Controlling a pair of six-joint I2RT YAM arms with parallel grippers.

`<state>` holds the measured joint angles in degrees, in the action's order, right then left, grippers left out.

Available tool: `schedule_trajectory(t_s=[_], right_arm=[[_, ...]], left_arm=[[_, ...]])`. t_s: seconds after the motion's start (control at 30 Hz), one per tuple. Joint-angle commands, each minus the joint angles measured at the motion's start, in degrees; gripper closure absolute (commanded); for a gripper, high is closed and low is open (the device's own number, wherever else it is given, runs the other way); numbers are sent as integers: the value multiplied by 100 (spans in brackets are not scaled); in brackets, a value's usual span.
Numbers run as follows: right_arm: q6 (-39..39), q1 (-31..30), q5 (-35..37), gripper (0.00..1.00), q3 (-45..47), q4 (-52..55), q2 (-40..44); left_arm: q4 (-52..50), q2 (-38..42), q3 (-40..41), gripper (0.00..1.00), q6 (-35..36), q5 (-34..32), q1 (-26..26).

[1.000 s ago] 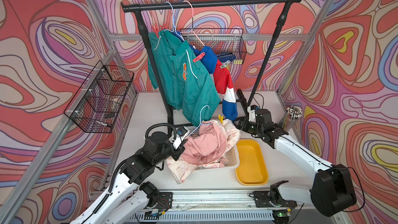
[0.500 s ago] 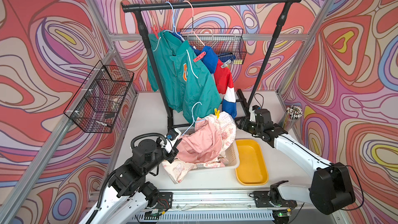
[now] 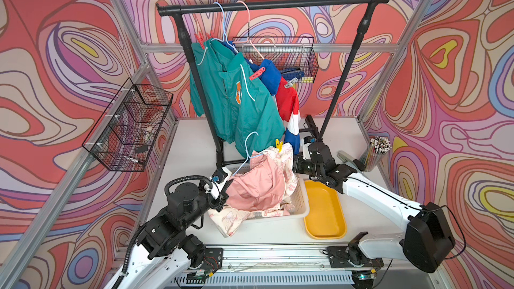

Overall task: Remove the clothespins securing jackets to the hanger
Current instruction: Move the basket to the center of the board.

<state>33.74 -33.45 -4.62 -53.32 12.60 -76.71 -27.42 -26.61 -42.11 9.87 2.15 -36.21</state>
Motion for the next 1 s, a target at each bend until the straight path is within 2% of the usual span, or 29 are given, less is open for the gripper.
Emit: schedule_trajectory(t_s=[0.0, 0.17, 0.43, 0.6, 0.73, 0.83, 0.97], right_arm=[[-2, -218, 139, 57, -128, -63, -144], [283, -223, -97, 62, 149, -429, -420], [445, -160, 85, 65, 475, -723, -845], [538, 313, 8, 66, 760, -777, -868], [338, 686, 155, 66, 781, -654, -843], [242, 1003, -16, 66, 762, -760, -981], [-37, 1100, 205, 65, 578, -778, -1097]], left_arm=[[338, 85, -52, 100, 29, -114, -27], [325, 21, -43, 100, 65, -44, -27], [564, -526, -69, 100, -72, 210, -36], [886, -777, -43, 100, -121, 312, -62], [1073, -1038, -27, 100, -152, 384, -85], [1186, -1303, -38, 100, -159, 435, -168], [1611, -1660, -104, 100, -55, 269, -387]])
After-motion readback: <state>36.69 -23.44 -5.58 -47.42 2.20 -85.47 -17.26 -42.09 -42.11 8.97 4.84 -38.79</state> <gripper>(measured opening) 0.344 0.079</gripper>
